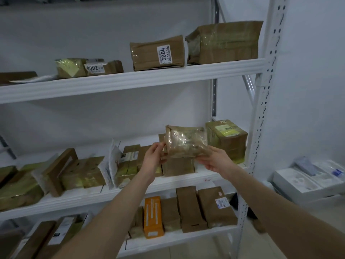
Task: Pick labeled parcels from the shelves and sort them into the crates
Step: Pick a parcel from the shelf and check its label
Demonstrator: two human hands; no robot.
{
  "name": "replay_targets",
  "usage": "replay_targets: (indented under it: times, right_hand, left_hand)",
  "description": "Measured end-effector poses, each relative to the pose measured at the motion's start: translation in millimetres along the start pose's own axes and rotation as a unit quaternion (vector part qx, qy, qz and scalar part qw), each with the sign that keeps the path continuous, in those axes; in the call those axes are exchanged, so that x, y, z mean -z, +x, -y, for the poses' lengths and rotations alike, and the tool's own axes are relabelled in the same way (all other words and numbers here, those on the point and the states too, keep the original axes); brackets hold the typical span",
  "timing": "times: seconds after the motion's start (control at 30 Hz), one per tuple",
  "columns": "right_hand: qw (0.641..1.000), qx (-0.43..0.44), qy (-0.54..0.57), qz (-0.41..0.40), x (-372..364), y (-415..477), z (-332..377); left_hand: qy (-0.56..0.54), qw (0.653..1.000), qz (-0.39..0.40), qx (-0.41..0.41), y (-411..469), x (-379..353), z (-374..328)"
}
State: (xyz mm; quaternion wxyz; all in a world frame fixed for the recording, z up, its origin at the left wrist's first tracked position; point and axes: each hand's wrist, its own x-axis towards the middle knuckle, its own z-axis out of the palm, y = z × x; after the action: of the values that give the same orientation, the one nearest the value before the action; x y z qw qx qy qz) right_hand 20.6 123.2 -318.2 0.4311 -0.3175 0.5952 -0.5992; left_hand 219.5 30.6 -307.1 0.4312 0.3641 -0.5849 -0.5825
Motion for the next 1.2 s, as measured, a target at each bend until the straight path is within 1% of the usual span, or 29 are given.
replay_targets:
  times: [0.1, 0.2, 0.27, 0.4, 0.6, 0.7, 0.77, 0.83, 0.87, 0.9, 1.0, 1.03, 1.13, 1.2]
  right_hand:
    - [0.999, -0.042, 0.011, 0.014, 7.3, 4.7, 0.3]
    - [0.997, -0.06, 0.013, 0.05, 16.3, 7.2, -0.4]
    - [0.996, -0.056, 0.015, 0.069, 24.0, 6.7, -2.4]
    - [0.996, -0.035, 0.003, 0.086, 35.1, 6.8, -7.7]
    - [0.996, -0.043, 0.051, 0.065, 34.1, 11.0, -8.8]
    - [0.989, -0.065, 0.128, 0.031, 27.4, 15.2, -8.8]
    - [0.983, -0.073, 0.171, 0.004, 19.3, 18.2, -10.6]
    - [0.981, -0.077, 0.176, -0.012, 9.6, 20.1, -13.8]
    - [0.982, -0.077, 0.172, -0.013, 4.2, 20.3, -15.2]
    - [0.983, -0.077, 0.168, -0.008, -0.9, 20.1, -16.6]
    - [0.987, -0.08, 0.137, 0.013, -7.5, 17.9, -18.4]
    - [0.99, -0.075, 0.118, -0.001, -4.1, 19.3, -19.3]
    - [0.994, -0.048, 0.055, -0.085, 18.4, 25.0, -17.4]
    - [0.995, -0.027, 0.037, -0.091, 31.4, 25.8, -13.2]
  left_hand:
    - [-0.025, 0.999, 0.017, 0.029, -0.5, -4.0, -3.2]
    - [-0.03, 0.998, 0.02, 0.043, -0.8, -14.2, -2.6]
    - [-0.034, 0.998, 0.023, 0.055, -2.6, -20.5, -0.3]
    - [-0.006, 0.997, 0.03, 0.076, -6.6, -28.3, 5.9]
    - [-0.009, 0.995, 0.019, 0.093, -1.5, -33.3, 9.0]
    - [-0.052, 0.99, 0.012, 0.132, -2.1, -32.6, 14.8]
    - [-0.05, 0.982, 0.04, 0.178, -7.6, -35.5, 20.4]
    - [-0.024, 0.972, 0.093, 0.214, -14.1, -45.4, 24.5]
    - [-0.019, 0.969, 0.103, 0.224, -16.2, -51.1, 25.3]
    - [-0.022, 0.968, 0.095, 0.23, -16.9, -56.1, 25.5]
    - [-0.064, 0.972, 0.022, 0.225, -14.0, -57.4, 24.6]
    - [-0.074, 0.972, 0.007, 0.221, -12.3, -52.9, 22.8]
    - [-0.063, 0.976, -0.017, 0.21, -5.1, -28.2, 15.2]
    - [-0.052, 0.976, -0.023, 0.209, -0.1, -12.4, 8.0]
